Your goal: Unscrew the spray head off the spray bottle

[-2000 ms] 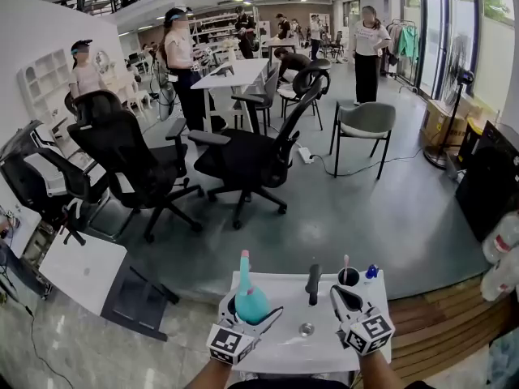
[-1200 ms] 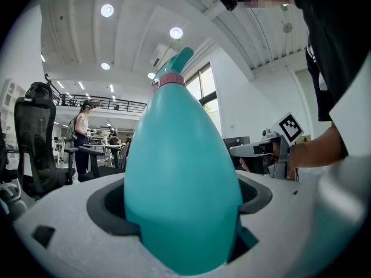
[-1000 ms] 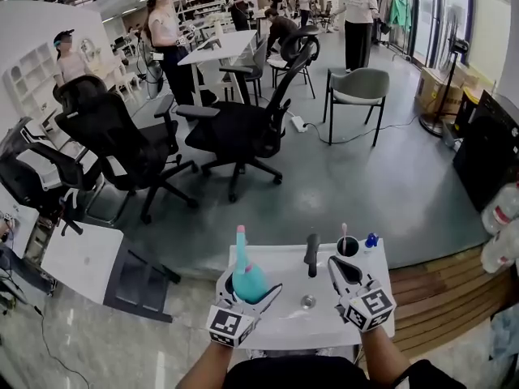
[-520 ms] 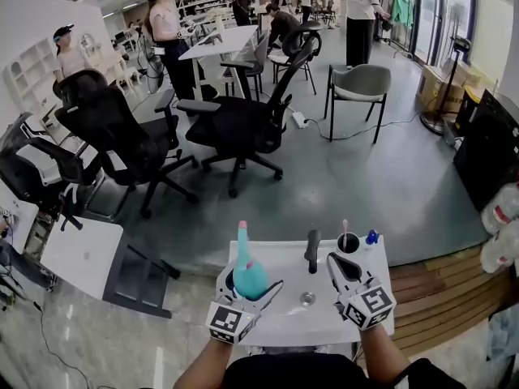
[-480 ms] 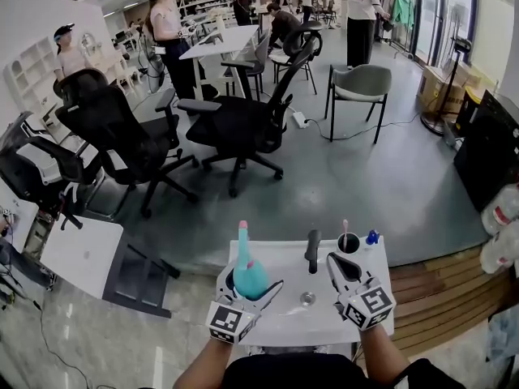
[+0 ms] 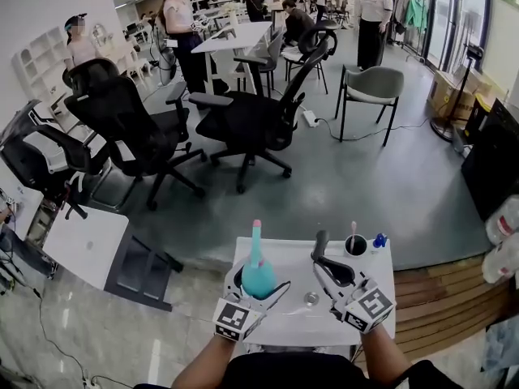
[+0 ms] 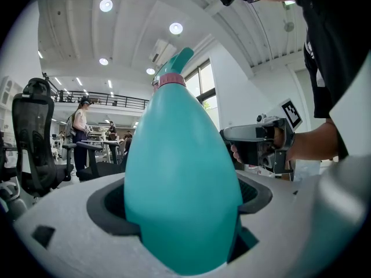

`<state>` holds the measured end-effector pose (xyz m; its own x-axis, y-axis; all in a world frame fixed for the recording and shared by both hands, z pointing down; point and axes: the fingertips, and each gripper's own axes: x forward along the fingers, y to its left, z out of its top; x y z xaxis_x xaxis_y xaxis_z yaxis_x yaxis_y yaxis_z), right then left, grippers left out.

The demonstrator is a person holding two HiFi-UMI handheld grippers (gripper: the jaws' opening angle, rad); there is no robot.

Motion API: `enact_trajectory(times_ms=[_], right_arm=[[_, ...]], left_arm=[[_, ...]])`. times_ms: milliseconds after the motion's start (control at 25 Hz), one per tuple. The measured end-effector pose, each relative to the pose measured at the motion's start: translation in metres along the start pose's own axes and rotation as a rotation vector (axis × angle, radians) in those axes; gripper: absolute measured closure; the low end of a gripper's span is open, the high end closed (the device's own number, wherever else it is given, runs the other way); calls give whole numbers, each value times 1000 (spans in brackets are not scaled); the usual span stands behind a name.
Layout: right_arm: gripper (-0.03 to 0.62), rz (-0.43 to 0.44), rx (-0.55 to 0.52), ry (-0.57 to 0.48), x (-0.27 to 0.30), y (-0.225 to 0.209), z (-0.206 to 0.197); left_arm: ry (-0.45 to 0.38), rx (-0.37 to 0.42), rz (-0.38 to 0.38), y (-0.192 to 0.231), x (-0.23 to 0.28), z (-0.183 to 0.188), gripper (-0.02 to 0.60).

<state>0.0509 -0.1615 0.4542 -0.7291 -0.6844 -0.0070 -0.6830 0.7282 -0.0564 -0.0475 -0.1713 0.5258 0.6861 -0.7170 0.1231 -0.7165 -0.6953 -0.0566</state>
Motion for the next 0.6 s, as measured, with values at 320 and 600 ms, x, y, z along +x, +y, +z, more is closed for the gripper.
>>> enact_trajectory(times_ms=[320,600], right_arm=[[476,112,-2,-7,21,31,16],[440,187,15,-49,47,63,39]], left_arm=[[-11,2,-24,-5,2,3,126],[-25,16,-31,-8,5,13,126]])
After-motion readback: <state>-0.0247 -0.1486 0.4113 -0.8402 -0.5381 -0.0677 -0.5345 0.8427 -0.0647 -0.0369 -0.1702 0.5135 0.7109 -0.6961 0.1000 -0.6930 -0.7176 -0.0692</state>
